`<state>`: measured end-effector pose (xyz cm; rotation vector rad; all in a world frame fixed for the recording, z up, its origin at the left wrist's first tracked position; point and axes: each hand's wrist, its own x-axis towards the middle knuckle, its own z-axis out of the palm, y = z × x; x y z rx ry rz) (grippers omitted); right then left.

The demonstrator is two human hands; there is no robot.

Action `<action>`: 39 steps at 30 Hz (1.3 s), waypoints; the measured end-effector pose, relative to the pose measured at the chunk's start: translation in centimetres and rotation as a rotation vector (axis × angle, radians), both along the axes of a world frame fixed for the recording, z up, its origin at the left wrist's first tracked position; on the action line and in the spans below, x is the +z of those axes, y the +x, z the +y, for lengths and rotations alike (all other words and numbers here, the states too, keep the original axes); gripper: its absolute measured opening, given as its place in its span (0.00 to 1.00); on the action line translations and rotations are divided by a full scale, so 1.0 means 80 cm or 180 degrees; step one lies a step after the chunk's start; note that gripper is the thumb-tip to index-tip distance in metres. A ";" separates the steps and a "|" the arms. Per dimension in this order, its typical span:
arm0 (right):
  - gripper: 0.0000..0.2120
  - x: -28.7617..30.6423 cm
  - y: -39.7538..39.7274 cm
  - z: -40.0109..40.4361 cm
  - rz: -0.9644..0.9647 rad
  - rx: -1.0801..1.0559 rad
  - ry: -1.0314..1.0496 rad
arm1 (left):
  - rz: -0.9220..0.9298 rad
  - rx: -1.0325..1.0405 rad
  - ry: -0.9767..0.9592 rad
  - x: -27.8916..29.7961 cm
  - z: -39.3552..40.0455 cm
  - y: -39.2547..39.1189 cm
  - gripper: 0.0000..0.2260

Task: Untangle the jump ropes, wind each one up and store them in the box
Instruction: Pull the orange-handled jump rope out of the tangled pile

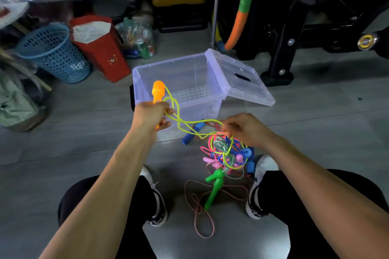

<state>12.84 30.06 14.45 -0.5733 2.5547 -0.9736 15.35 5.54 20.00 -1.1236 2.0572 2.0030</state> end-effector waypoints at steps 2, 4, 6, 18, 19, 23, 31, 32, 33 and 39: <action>0.17 0.015 0.002 0.003 0.0075 -0.0113 -0.0262 | -0.0354 -0.0520 -0.1223 -0.007 -0.007 0.004 0.06; 0.13 0.026 0.005 0.004 0.0156 -0.0113 -0.0444 | -0.0307 -0.0947 -0.2334 -0.009 -0.003 0.012 0.07; 0.10 0.032 0.008 0.002 0.0105 -0.0103 -0.0567 | 0.0243 -0.1092 -0.2475 -0.002 0.017 0.019 0.04; 0.04 0.042 0.019 -0.014 -0.0581 0.0005 -0.0902 | 0.0319 -0.2267 -0.0729 0.010 0.055 0.024 0.13; 0.02 0.037 0.020 -0.015 -0.0706 0.0053 -0.0866 | 0.0377 -0.2178 -0.0517 0.012 0.055 0.024 0.12; 0.10 0.019 0.027 -0.024 -0.0565 0.0447 -0.0350 | 0.0472 -0.1933 0.0084 0.012 0.054 0.030 0.10; 0.16 -0.009 0.021 -0.034 0.0015 0.0289 -0.0248 | 0.0528 -0.1557 0.0673 0.014 0.043 0.033 0.10; 0.16 -0.010 0.020 -0.034 0.0031 0.0225 -0.0231 | 0.0500 -0.1422 0.0677 0.013 0.039 0.032 0.10; 0.15 -0.011 0.019 -0.032 -0.0024 0.0128 -0.0268 | 0.0465 -0.1262 0.0673 0.012 0.034 0.029 0.10; 0.05 -0.006 0.007 -0.021 -0.0254 -0.0389 -0.0775 | 0.0145 -0.0906 0.0163 -0.003 0.012 0.020 0.11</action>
